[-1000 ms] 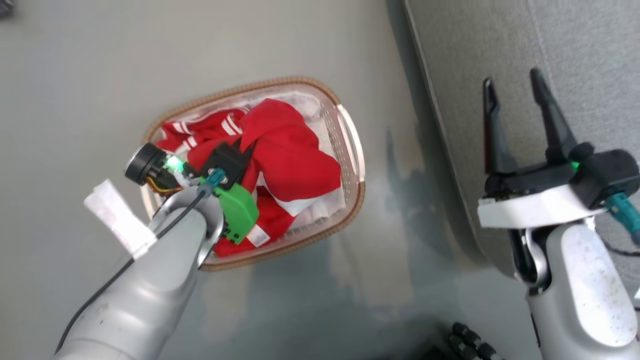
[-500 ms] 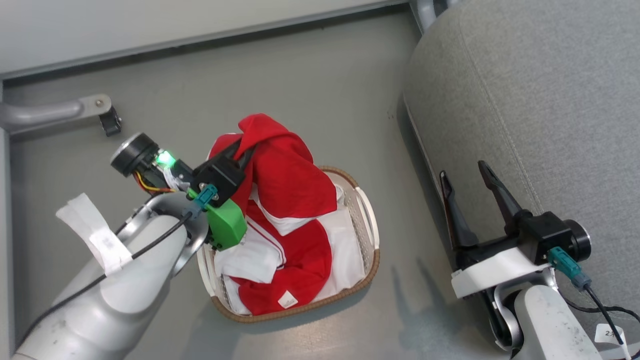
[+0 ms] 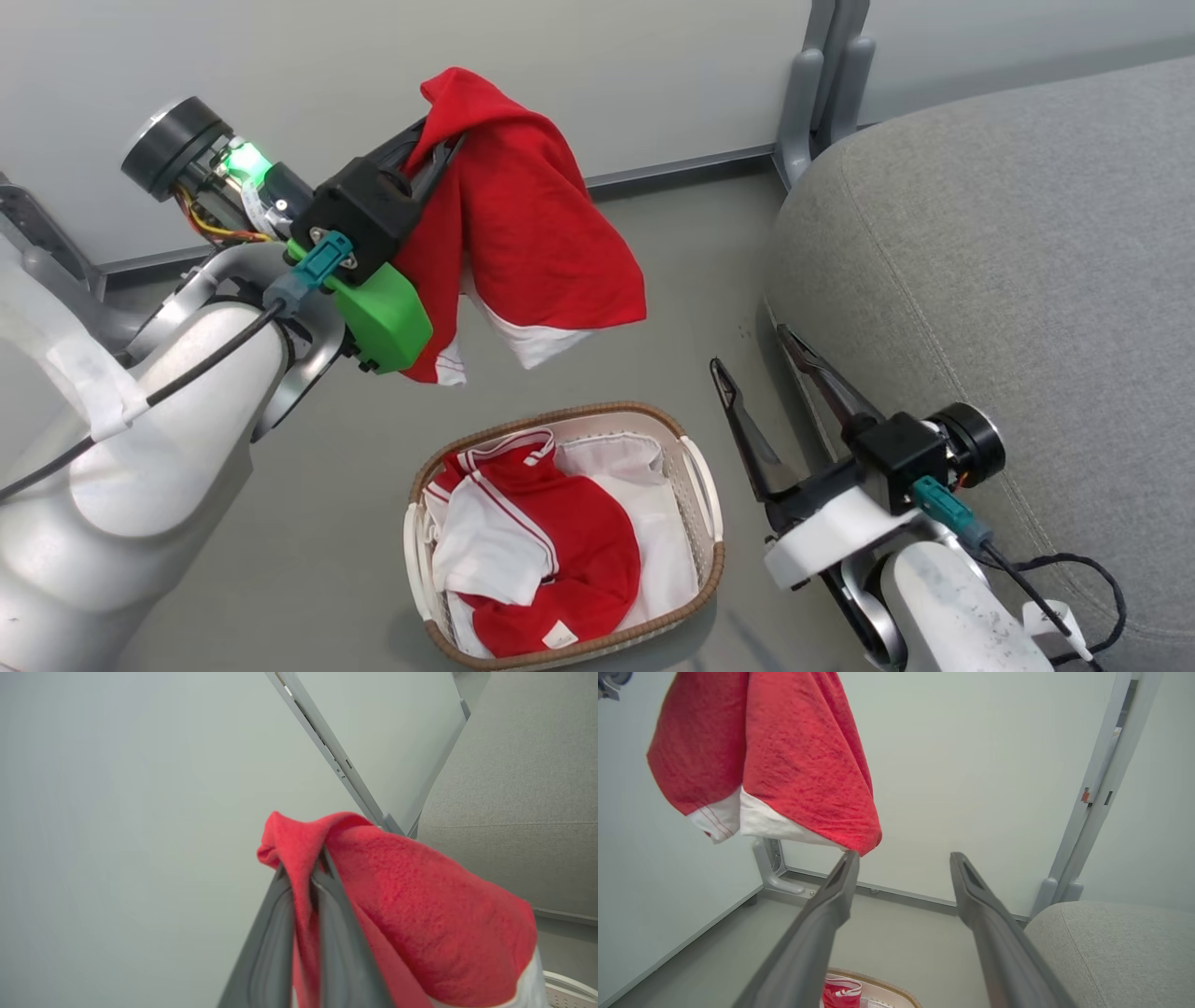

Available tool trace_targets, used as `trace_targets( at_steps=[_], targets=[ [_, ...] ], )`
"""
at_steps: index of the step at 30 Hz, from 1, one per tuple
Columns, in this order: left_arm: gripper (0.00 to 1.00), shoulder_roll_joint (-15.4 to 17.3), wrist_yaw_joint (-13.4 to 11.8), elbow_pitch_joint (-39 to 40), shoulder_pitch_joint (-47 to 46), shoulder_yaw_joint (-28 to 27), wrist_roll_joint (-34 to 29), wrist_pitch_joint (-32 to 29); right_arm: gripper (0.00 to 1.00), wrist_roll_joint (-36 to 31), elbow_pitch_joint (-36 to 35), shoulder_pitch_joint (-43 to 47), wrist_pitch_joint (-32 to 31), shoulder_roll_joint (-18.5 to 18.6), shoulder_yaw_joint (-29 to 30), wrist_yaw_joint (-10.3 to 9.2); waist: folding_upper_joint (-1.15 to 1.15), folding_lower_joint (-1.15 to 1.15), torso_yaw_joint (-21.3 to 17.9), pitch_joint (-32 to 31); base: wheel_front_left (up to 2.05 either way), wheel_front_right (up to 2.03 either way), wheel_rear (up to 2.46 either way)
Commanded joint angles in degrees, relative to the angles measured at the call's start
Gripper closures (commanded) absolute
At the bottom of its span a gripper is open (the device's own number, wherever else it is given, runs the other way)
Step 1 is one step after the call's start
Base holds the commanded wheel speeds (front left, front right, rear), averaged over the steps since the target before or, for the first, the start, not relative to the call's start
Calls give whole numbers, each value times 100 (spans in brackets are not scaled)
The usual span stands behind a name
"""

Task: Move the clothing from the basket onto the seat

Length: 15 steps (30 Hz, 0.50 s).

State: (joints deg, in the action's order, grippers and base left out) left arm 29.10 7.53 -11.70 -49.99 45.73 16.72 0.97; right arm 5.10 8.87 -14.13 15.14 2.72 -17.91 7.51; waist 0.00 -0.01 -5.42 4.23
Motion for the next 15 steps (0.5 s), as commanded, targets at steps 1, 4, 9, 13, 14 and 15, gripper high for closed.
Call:
trace_targets(
  at_steps=[1,4,9,13,14,15],
  targets=[
    [100,-18,-31,46,-64,-11,33,-38,0,-71,87,-79,3,30,-65,-4,0,1,54,-116,0,0,0],
    [100,-53,-39,160,-65,26,81,-128,0,-222,319,-181,2,31,-181,-4,0,1,106,-192,0,0,0],
    [100,-103,-33,341,-57,167,128,-178,0,-435,900,-377,3,21,-404,-4,0,1,202,-319,0,0,0],
    [100,-120,-28,522,-41,279,172,-237,0,-529,1116,-586,3,27,-526,-4,0,1,259,-366,0,0,0],
    [100,-124,-28,553,-30,303,179,-246,0,-536,1137,-645,2,26,-556,-4,0,1,269,-374,0,0,0],
    [100,-121,-27,585,-19,322,192,-268,0,-521,1142,-717,2,25,-582,-4,0,1,279,-381,0,0,0]
  ],
)
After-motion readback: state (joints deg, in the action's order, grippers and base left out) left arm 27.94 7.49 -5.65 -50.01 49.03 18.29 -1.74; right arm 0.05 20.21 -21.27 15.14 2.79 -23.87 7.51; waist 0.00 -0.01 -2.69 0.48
